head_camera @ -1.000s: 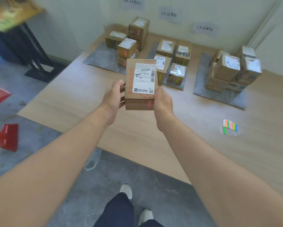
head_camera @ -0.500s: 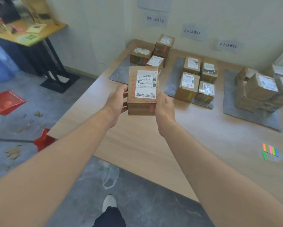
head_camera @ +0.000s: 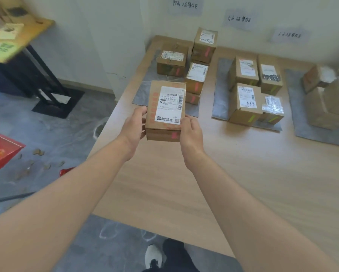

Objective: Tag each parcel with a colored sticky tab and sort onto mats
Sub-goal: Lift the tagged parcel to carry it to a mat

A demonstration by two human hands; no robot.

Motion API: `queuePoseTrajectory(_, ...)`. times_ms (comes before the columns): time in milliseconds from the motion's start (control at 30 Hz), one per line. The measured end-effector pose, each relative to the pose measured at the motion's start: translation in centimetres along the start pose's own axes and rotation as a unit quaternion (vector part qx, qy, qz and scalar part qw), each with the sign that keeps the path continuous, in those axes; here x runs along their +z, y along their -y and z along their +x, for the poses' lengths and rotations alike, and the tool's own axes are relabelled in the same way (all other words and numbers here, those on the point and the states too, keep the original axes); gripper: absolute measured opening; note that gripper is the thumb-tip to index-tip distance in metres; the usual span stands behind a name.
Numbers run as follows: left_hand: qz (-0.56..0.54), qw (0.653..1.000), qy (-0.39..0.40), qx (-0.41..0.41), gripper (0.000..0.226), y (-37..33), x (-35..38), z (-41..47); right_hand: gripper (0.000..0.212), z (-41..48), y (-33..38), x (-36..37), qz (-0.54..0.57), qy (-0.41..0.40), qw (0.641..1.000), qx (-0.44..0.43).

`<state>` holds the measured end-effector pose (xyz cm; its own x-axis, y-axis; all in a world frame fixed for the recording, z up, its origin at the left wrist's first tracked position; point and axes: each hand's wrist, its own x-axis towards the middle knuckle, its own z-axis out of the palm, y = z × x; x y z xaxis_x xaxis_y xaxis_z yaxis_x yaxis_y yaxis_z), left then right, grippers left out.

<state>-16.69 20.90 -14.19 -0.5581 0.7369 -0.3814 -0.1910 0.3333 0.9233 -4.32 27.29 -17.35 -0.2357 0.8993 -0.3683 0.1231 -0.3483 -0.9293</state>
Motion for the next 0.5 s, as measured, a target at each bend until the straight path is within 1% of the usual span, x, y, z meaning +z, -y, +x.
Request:
queuePoseTrajectory(67, 0.0, 1.0, -0.002, -0.006, 0.04, -0.3, -0.2, 2.4, 0.04, 2.5, -0.3, 1.2, -0.003, -0.001, 1.0, 0.01)
queuePoseTrajectory(200, 0.002, 0.999, -0.027, -0.016, 0.036, -0.3, -0.3, 7.6, 0.037, 7.9, 0.0, 3.5, -0.001, 0.01, 1.0, 0.025)
queuePoseTrajectory(267, 0.003, 1.0, -0.027, -0.014, 0.041, -0.2, -0.3, 10.3, 0.037, 10.3, 0.0, 4.7, -0.007, 0.016, 0.999, 0.029)
queuePoseTrajectory(367, -0.01, 0.999, -0.028, -0.021, 0.054, 0.0, -0.4, 14.3, 0.033, 13.6, -0.5, 6.0, -0.017, 0.036, 0.998, 0.046)
queuePoseTrajectory(400, -0.012, 0.999, -0.027, -0.028, 0.053, 0.2, -0.5, 15.5, 0.031, 14.8, -0.7, 6.4, -0.018, 0.038, 0.998, 0.055)
queuePoseTrajectory(467, -0.022, 0.999, -0.03, -0.037, 0.04, 0.5, -0.7, 17.7, 0.03, 16.8, -0.9, 7.2, -0.022, 0.036, 0.997, 0.067)
queuePoseTrajectory(500, -0.025, 0.998, -0.032, -0.039, 0.037, 0.7, -0.7, 18.6, 0.031, 17.7, -1.0, 7.6, -0.026, 0.035, 0.997, 0.068)
